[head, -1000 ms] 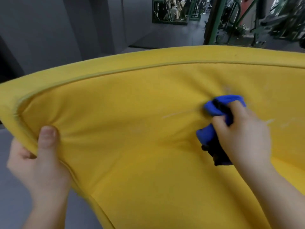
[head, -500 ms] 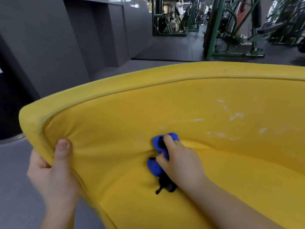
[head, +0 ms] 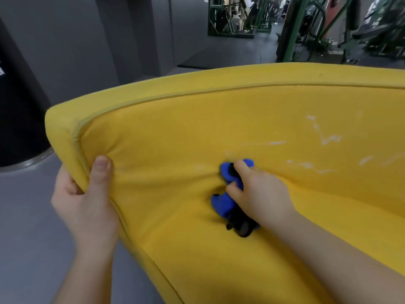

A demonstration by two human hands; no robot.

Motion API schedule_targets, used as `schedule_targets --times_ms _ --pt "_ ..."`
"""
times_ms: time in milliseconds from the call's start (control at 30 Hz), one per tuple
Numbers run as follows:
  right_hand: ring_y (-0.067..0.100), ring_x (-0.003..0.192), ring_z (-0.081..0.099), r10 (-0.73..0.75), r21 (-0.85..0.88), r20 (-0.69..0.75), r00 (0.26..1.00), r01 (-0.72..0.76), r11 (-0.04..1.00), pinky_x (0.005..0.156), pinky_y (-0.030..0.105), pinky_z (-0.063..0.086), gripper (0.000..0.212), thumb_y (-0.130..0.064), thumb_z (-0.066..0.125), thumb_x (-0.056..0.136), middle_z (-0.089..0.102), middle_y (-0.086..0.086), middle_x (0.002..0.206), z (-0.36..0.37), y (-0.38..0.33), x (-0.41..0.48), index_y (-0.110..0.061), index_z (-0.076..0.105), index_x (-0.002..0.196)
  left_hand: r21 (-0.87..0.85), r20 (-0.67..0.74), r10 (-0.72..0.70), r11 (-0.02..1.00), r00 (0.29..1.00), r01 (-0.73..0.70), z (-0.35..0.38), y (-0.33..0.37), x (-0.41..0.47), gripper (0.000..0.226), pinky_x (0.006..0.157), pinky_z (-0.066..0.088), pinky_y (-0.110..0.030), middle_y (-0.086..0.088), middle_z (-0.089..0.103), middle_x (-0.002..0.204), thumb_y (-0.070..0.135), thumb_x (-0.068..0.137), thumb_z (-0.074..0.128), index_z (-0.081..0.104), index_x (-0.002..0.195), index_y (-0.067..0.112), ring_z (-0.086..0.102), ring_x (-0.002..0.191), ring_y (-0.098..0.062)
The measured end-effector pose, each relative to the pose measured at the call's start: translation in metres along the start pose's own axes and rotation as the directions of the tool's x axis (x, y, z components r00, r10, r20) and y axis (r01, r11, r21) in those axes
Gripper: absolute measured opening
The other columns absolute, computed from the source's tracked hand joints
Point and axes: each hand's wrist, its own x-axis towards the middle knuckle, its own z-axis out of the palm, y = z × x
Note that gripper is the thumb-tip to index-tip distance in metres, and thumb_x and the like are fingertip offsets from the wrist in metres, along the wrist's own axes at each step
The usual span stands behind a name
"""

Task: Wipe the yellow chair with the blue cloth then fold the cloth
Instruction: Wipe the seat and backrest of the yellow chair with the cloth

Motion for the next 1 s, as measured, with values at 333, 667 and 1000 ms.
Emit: schedule_targets --times_ms 333,667,1000 --pt "0.035 0.064 0.06 0.01 0.252 -0.476 0.879 0.126 0.96 0.05 0.036 0.046 0.037 -0.034 0.046 0.081 0.063 0.01 0.081 -0.027 -0.015 0.02 -0.013 0.058 0.109 -0.025 0.025 -0.04 0.999 0.999 0.041 0.001 0.0 -0.001 0.013 0.069 0.05 -0.015 0.026 0.068 0.078 0.045 0.082 0.066 0.065 0.088 0.034 0.061 0.078 0.007" --pt "0.032 0.058 0.064 -0.072 0.135 -0.479 0.875 0.155 0.979 0.044 0.033 0.049 0.036 -0.038 0.046 0.081 0.068 0.004 0.081 -0.054 0.005 0.004 -0.018 0.063 0.105 0.002 -0.016 -0.06 0.998 0.998 0.06 0.001 -0.007 0.004 0.038 0.063 0.049 -0.016 0.024 0.065 0.071 0.071 0.07 0.07 0.065 0.076 0.034 0.059 0.071 0.005" --pt "0.032 0.038 0.042 -0.09 -0.09 -0.105 0.99 0.08 0.993 0.037 0.022 0.016 0.024 -0.024 0.064 0.073 0.041 0.002 0.053 0.007 0.027 0.012 -0.017 0.044 0.083 0.072 -0.028 -0.046 0.996 0.999 0.048 0.002 -0.015 0.013 0.016 0.07 0.048 -0.009 0.034 0.064 0.076 0.057 0.087 0.061 0.06 0.082 0.042 0.058 0.077 0.014"
